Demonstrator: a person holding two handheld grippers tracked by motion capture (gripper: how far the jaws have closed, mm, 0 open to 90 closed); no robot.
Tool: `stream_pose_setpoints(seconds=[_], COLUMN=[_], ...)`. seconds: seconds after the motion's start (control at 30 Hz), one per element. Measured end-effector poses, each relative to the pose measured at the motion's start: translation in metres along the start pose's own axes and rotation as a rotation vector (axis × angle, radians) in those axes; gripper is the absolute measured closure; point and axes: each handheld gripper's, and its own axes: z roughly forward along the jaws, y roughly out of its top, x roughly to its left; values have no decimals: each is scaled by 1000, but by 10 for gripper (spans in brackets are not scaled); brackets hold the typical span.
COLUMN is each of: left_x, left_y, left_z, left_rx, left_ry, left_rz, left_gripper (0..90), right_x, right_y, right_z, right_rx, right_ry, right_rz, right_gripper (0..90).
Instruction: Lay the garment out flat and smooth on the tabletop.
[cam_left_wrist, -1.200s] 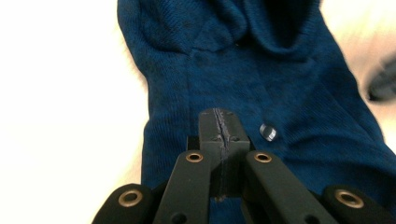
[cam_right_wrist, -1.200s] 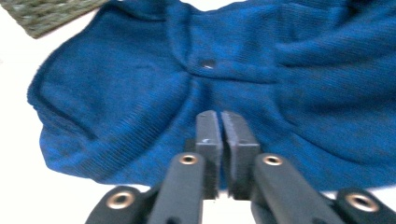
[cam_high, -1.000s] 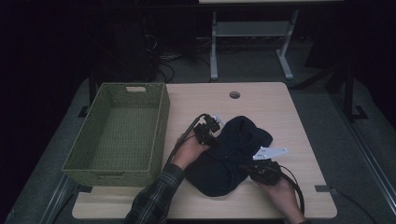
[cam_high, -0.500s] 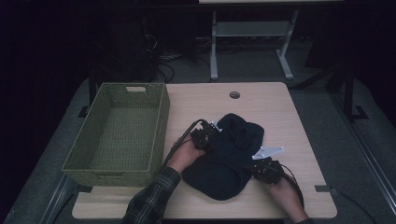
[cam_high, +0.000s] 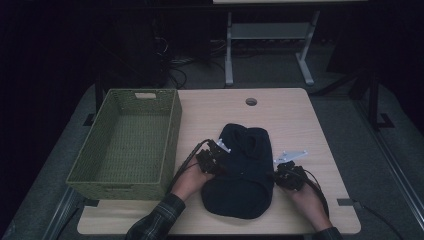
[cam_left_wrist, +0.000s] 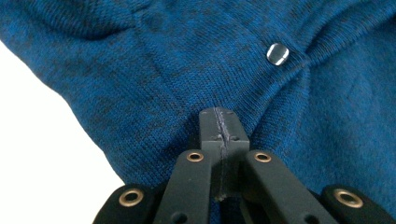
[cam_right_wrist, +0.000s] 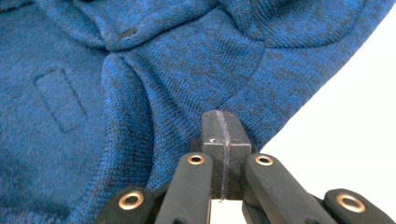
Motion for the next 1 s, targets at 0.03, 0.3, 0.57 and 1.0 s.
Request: stream_pose_setpoints(seconds=[0.03,0.3,0.57,1.0], left_x=[-3,-23,-39,-17], left_y=[-1,-16,-27,-19], left_z=[-1,-5,-8,-36], left_rx=[0,-16,-25,-172], left_ry=[4,-1,-10,8], left_rz=[5,18,20,-66], left_gripper=[900,900,900,900], right_x=[-1,4,13,4], right_y=[0,-2,-11,-1], right_z=[0,-3,-9,-22], right_rx=[1,16,18,-88], right_ry=[2,0,23,15], right_rz=[0,-23,-35,-42], right_gripper=[900,900,900,900])
